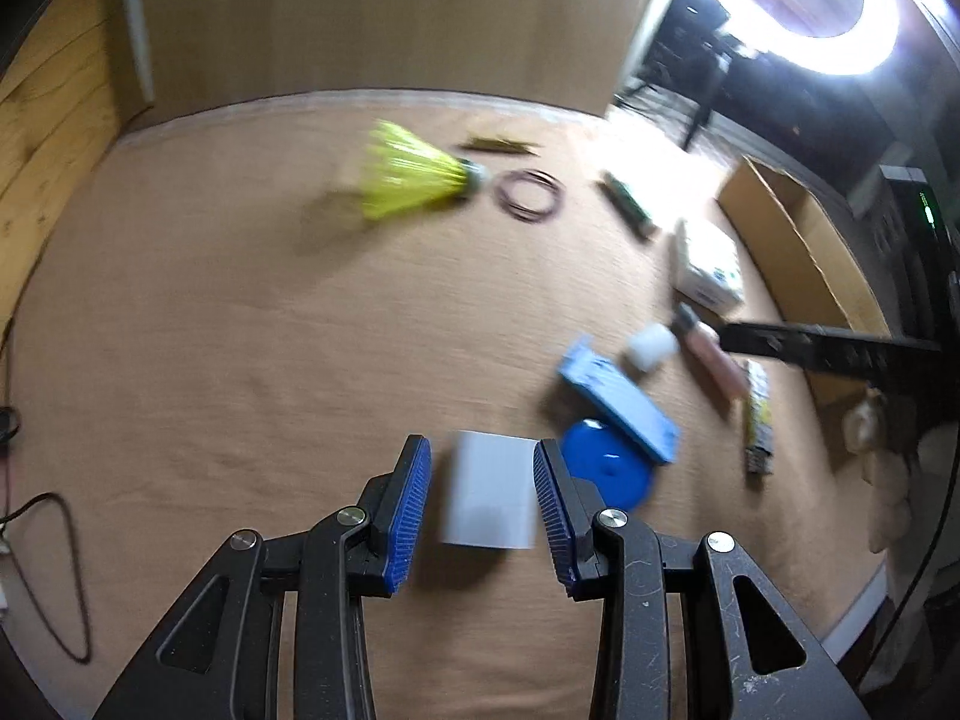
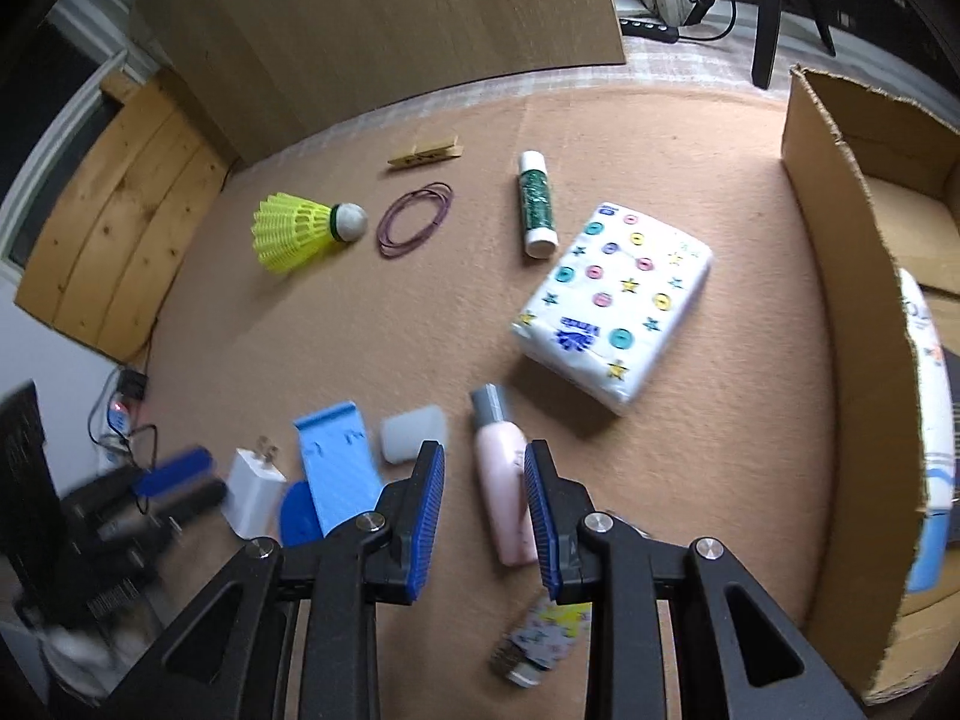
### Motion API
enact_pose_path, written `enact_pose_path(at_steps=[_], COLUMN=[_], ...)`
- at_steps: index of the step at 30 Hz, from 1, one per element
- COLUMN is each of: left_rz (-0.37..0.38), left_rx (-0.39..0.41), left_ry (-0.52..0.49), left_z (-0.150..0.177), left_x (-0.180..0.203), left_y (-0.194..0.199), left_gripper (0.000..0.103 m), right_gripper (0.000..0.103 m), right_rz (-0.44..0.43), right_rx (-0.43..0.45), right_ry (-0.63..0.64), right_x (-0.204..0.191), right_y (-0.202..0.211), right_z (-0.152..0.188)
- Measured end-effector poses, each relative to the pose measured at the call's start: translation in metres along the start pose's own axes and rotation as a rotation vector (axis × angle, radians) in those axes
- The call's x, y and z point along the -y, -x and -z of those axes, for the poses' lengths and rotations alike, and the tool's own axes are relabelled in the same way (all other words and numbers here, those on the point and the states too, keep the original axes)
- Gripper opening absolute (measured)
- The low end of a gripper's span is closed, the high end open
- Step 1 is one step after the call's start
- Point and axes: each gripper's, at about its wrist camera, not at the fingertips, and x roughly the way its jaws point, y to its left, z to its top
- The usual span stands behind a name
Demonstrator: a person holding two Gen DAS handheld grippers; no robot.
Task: Organize objects
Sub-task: 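Grasp the blue phone stand with the left tool while the right tool grasps the pink bottle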
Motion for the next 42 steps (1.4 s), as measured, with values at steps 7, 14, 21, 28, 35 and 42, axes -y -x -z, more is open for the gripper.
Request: enact_pose_path(at_steps=[7, 14, 21, 28, 35, 42], left_rz=[-0.024, 0.032, 0.11, 0.13, 0.118, 0.055], left_rx=[-0.003, -0.026, -0.076, -0.129, -0.16, -0.163], left_ry=[0.037, -0.026, -0.067, -0.07, -0.124, -0.184], left_z=[0.003, 0.006, -0.002, -0.02, -0.025, -0.031], left_x=[-0.026, 0.007, 0.046, 0.064, 0.079, 0.098], left_y=[0.006, -0.003, -0.027, -0.054, -0.07, -0.081], left_gripper=[0.039, 0.039, 0.052, 0.054, 0.054, 0.055], right_gripper=[0.026, 0.026, 0.026, 0.026, 0.026, 0.026], right_rz=[0.026, 0.026, 0.042, 0.062, 0.079, 0.101], right_rx=[-0.036, -0.032, -0.048, -0.057, -0.063, -0.073], right_ry=[0.034, 0.04, 0.061, 0.072, 0.076, 0.112], right_x=[0.004, 0.001, -0.004, -0.004, 0.001, -0.003], right_y=[-0.007, -0.007, -0.012, -0.017, -0.017, -0.02], right_z=[0.003, 0.001, -0.001, -0.001, -0.003, -0.005])
